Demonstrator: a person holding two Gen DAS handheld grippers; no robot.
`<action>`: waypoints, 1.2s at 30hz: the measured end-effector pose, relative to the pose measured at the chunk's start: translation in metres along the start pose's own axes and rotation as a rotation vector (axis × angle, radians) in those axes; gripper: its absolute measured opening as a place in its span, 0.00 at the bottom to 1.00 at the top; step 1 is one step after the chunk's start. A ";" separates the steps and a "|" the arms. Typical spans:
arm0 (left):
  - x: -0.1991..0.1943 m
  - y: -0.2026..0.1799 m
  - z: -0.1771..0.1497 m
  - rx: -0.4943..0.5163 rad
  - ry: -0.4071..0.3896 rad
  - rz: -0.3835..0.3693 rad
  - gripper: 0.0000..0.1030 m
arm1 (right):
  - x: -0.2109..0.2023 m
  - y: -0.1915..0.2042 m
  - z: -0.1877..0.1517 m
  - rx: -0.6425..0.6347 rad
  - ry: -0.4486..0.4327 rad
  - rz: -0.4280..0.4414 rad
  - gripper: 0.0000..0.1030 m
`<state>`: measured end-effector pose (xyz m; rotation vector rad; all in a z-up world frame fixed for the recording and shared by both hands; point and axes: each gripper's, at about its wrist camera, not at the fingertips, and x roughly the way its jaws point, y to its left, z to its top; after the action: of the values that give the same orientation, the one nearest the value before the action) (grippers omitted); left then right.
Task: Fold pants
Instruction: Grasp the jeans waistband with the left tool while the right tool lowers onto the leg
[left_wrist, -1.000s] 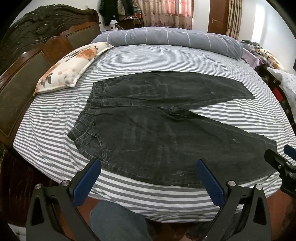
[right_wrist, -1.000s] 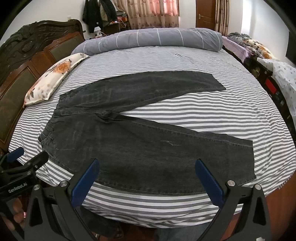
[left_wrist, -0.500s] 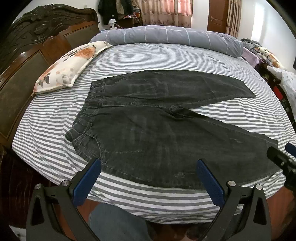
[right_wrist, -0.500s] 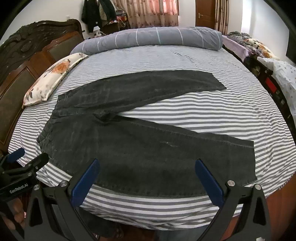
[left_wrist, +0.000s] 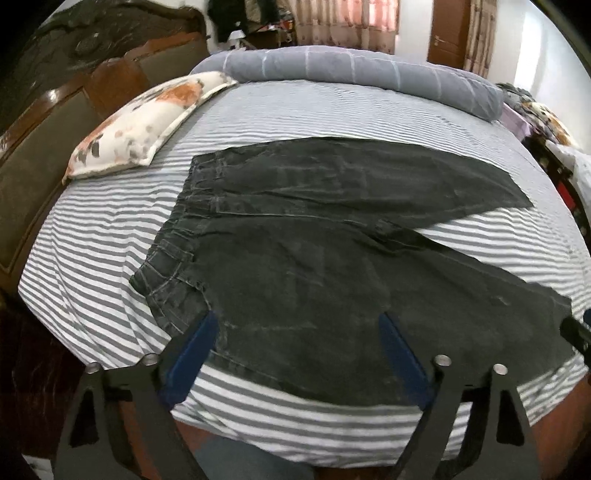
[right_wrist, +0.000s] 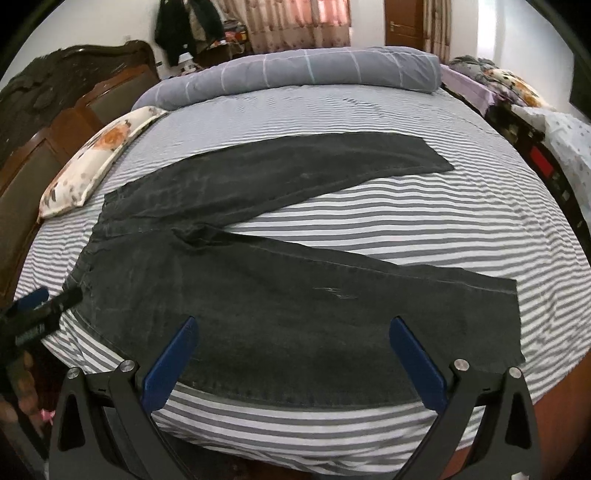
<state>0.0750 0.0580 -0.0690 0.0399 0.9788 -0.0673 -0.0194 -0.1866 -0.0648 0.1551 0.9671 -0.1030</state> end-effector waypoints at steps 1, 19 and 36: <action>0.005 0.009 0.005 -0.017 -0.001 -0.002 0.78 | 0.003 0.003 0.001 -0.006 -0.001 0.002 1.00; 0.147 0.194 0.147 -0.272 -0.006 -0.232 0.41 | 0.114 0.053 0.037 -0.042 0.086 0.065 1.00; 0.233 0.206 0.165 -0.239 0.008 -0.335 0.29 | 0.175 0.061 0.055 -0.043 0.126 0.058 1.00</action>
<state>0.3570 0.2437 -0.1695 -0.3441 0.9881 -0.2568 0.1335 -0.1395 -0.1738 0.1514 1.0888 -0.0193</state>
